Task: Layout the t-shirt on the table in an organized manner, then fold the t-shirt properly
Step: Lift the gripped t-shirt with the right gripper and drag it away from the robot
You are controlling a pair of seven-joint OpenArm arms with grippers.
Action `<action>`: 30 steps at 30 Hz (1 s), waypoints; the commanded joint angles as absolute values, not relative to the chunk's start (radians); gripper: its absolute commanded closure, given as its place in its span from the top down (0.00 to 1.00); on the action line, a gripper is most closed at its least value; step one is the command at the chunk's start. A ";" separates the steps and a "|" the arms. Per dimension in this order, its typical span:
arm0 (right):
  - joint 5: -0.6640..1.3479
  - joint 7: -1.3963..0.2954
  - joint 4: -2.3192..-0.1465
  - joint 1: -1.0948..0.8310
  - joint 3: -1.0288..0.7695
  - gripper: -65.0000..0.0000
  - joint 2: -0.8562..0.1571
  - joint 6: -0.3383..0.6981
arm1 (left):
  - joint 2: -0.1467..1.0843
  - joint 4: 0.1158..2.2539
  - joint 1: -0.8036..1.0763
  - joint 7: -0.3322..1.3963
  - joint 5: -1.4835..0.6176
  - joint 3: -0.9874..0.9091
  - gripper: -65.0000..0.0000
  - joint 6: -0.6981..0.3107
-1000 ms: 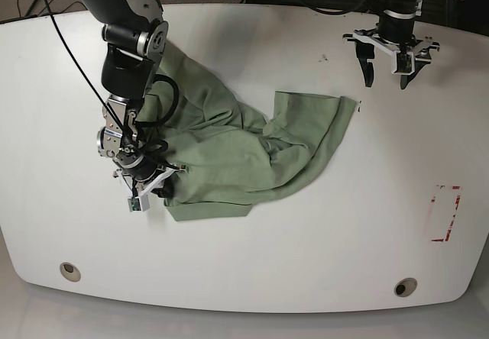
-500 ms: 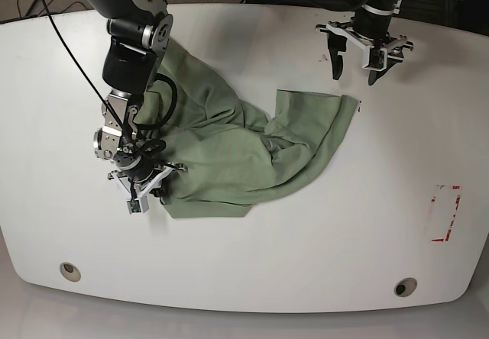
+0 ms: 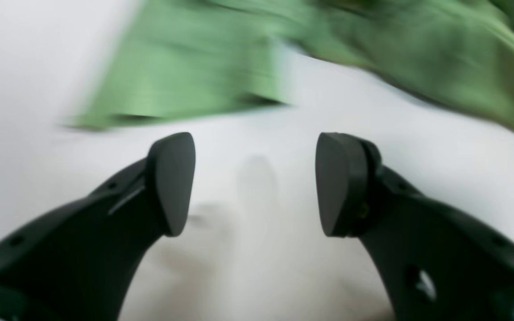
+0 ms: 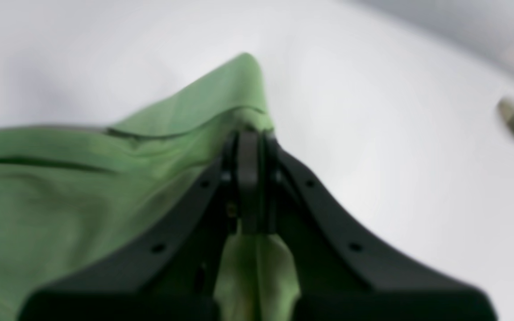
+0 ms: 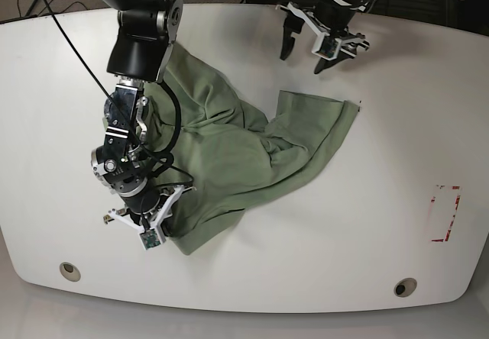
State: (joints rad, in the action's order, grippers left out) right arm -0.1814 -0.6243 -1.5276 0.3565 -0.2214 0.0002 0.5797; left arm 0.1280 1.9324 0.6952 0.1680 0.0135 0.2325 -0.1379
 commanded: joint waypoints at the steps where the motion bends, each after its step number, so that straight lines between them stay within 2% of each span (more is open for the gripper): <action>1: -0.171 -0.624 -1.620 0.378 -0.191 0.00 -0.004 0.576 | 0.143 1.940 0.693 0.147 0.007 0.278 0.62 -0.137; 12: -0.177 -0.754 -1.837 0.412 -0.096 0.00 0.039 0.576 | 0.206 1.862 0.556 0.148 -0.035 0.499 0.62 -0.137; 21: -0.179 -0.848 -1.910 0.470 -0.033 0.00 0.042 0.575 | 0.228 1.804 0.476 0.148 -0.177 0.522 0.62 -0.137; 30: -0.177 -0.871 -1.917 0.561 -0.018 0.00 0.045 0.575 | 0.271 1.804 0.450 0.148 -0.288 0.510 0.62 -0.137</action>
State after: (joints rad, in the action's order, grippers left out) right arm -0.1833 -0.9020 -1.8950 0.5106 -0.0196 0.0414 0.5842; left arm 0.2646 1.7882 0.4484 0.1680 -0.2699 0.5129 -0.1303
